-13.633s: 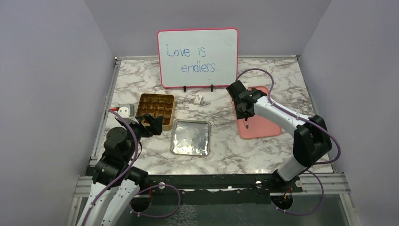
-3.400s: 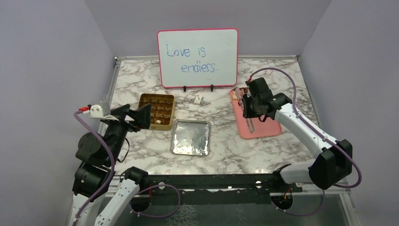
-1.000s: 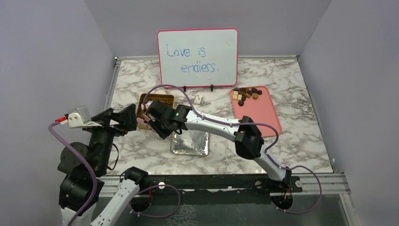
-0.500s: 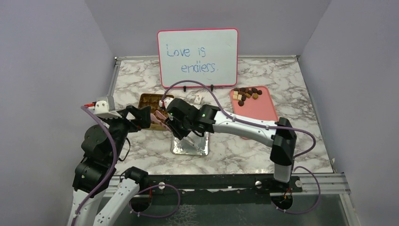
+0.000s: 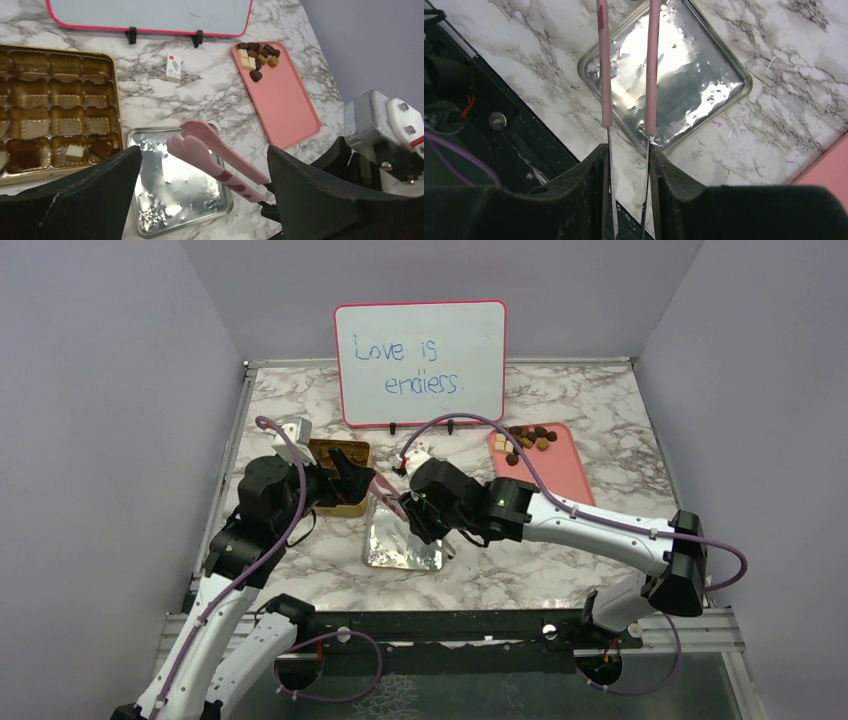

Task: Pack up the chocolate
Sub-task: Adjust the clamp, then pick up the fake chocolate from the plate, then place the fake chocolate in the packing box.

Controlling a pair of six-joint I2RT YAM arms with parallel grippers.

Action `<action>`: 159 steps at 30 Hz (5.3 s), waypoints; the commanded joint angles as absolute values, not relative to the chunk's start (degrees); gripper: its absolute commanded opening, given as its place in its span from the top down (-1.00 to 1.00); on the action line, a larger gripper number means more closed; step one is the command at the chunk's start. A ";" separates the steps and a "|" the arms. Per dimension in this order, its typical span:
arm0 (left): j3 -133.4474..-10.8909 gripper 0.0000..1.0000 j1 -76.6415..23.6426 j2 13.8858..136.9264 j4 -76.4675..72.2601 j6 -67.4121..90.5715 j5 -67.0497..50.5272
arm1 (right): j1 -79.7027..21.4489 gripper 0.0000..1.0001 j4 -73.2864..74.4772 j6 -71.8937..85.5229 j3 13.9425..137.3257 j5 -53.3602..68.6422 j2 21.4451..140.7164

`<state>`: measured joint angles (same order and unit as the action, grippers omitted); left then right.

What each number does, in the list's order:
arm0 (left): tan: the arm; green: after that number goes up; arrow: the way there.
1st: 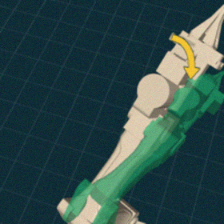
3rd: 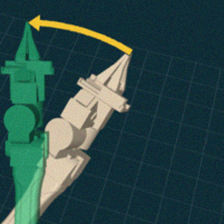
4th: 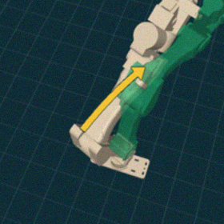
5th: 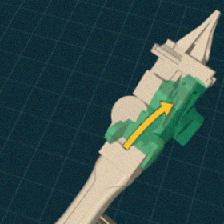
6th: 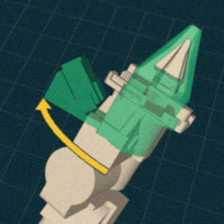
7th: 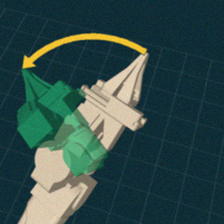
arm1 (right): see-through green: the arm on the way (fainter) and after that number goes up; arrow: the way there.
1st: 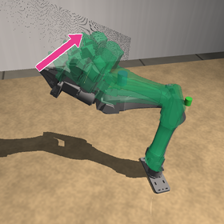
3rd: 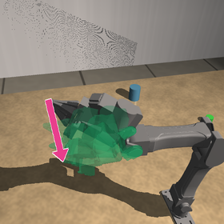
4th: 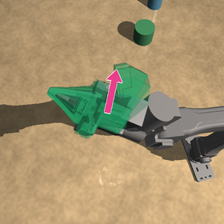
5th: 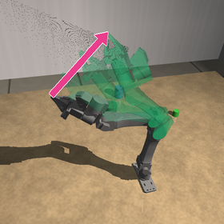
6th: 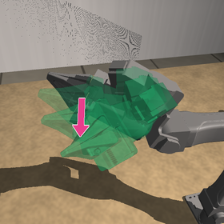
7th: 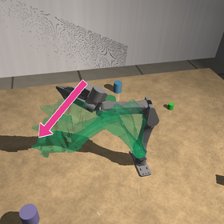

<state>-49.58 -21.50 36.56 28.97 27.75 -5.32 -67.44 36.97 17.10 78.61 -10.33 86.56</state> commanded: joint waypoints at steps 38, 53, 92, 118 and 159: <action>-41.24 -0.98 -21.53 44.45 15.55 23.46 -15.06 | -55.79 0.25 47.30 24.38 70.40 -22.13 69.98; -37.55 -0.98 -21.61 38.99 16.00 21.60 -10.59 | -29.13 0.25 52.11 18.59 76.47 -17.93 80.58; -37.43 -0.98 -25.14 39.59 17.69 20.06 -7.28 | -12.26 0.23 38.57 12.73 73.54 -13.97 95.73; -38.35 -0.98 -25.14 33.50 18.71 21.86 0.46 | -14.12 0.42 48.49 14.28 70.15 -6.05 77.20; -37.40 -0.98 -24.46 14.59 18.72 19.47 20.66 | -55.46 0.37 26.94 19.04 87.51 -2.78 98.45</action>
